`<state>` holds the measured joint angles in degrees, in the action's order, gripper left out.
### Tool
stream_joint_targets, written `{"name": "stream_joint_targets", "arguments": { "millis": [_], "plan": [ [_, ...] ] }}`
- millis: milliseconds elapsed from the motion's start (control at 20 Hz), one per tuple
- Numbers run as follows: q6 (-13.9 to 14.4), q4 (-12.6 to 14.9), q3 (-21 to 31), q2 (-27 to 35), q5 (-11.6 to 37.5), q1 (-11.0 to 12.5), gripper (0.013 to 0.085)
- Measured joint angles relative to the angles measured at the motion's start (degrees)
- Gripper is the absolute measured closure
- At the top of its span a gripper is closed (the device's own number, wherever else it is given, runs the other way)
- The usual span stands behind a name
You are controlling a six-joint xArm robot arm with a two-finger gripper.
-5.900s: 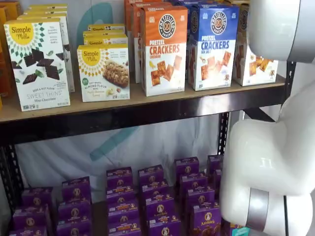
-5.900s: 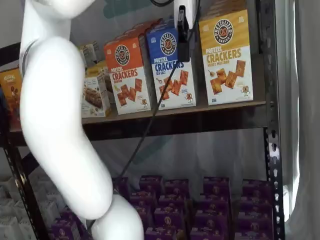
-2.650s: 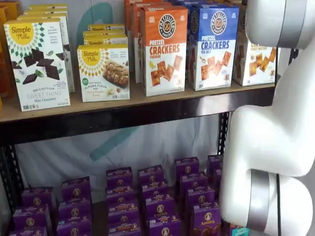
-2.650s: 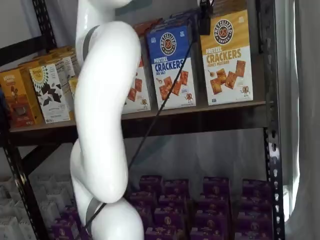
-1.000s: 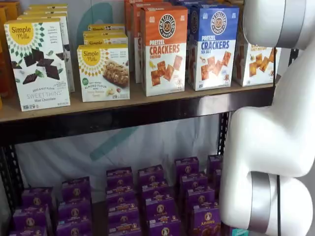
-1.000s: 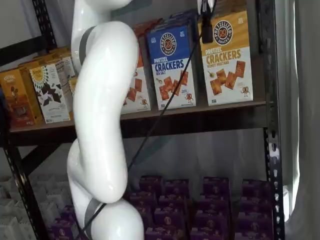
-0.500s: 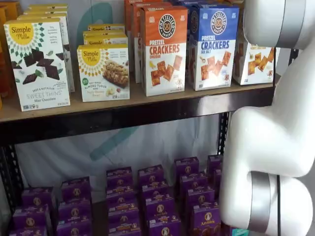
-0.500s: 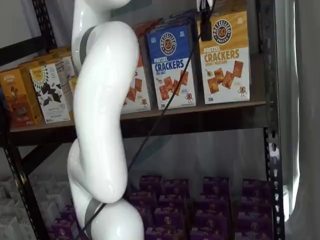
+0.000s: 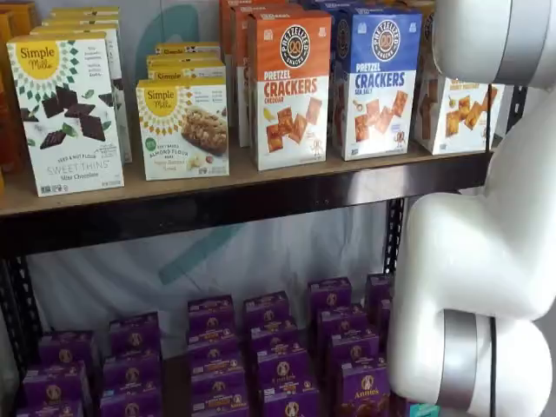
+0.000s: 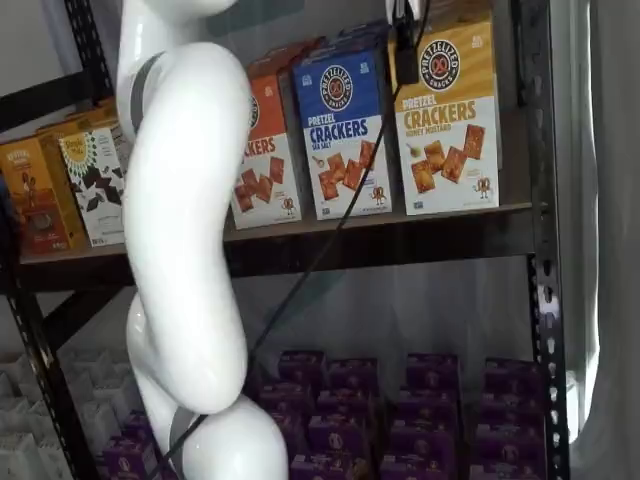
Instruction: Retrieve the yellow and white box located on the top shelf, the sixth one from the left
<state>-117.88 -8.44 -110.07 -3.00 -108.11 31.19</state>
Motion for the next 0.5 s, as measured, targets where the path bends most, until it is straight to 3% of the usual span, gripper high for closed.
{"name": "stream_joint_targets", "arguments": {
  "millis": [500],
  "plan": [
    [-1.3,0.7,9.0,-8.4,-1.1,1.0,0.0370]
  ]
}}
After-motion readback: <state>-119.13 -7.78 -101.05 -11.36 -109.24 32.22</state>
